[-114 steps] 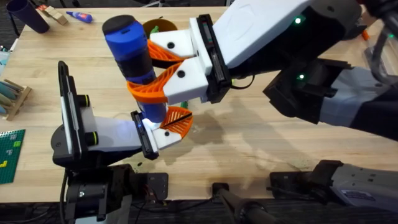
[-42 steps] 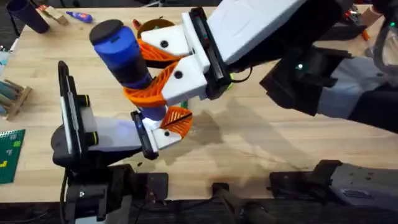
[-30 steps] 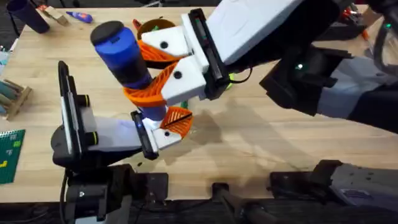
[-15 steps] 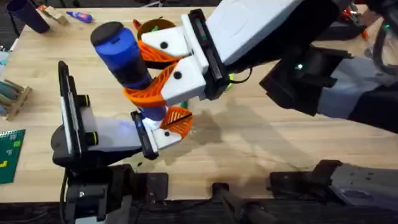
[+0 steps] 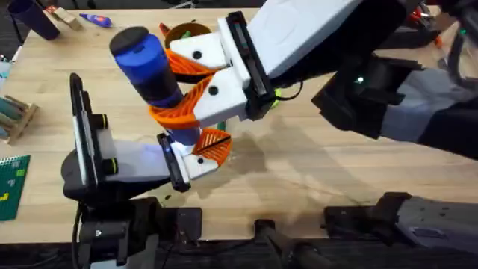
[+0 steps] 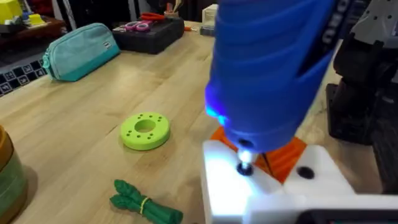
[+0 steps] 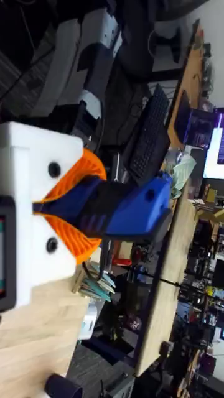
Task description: Pick up the gripper from the table and insert it into the empty holder that is missing its gripper. Then pick up a screw, insert it into the mounting hole, and use the screwdriver to tighten it. Finally, clean up the table by picking up the vegetable and placing it into the bucket.
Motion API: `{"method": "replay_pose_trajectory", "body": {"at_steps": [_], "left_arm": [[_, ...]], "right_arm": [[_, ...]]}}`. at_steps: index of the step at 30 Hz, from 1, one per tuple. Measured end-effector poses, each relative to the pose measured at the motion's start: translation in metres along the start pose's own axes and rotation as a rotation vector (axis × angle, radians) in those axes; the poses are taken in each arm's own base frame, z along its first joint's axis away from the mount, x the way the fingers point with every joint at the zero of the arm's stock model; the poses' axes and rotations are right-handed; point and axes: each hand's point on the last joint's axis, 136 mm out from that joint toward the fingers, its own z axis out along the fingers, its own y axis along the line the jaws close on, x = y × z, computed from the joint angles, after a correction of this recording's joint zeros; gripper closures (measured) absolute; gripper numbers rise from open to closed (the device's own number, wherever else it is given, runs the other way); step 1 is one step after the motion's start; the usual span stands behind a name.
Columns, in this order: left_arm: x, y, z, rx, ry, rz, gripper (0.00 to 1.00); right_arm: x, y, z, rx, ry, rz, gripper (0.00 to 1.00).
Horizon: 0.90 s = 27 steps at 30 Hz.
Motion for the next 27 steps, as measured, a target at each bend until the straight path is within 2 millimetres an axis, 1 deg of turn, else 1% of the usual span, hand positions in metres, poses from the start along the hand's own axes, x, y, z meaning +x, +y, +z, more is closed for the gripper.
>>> {"method": "replay_pose_trajectory", "body": {"at_steps": [6,11,13,18,22,25,27], "left_arm": [[0.000,0.000,0.000,0.000,0.000,0.001,0.993],[0.000,0.000,0.000,0.000,0.000,0.002,0.993],[0.000,0.000,0.000,0.000,0.000,0.001,0.993],[0.000,0.000,0.000,0.000,0.000,0.001,0.993],[0.000,0.000,0.000,0.000,0.000,0.001,0.993],[0.000,0.000,0.000,0.000,0.000,0.001,0.993],[0.000,0.000,0.000,0.000,0.000,0.001,0.993]], "right_arm": [[-0.001,0.000,0.000,0.000,-0.004,-0.005,0.949],[-0.004,-0.002,0.001,0.005,-0.002,0.024,0.949],[-0.015,-0.007,0.002,0.008,-0.005,0.030,0.949],[-0.057,-0.019,0.004,0.022,-0.045,-0.049,0.949],[-0.084,-0.023,0.004,0.028,-0.075,-0.108,0.949],[-0.089,-0.022,0.004,0.028,-0.073,-0.108,0.949],[-0.084,-0.022,0.004,0.029,-0.053,-0.081,0.949]]}}
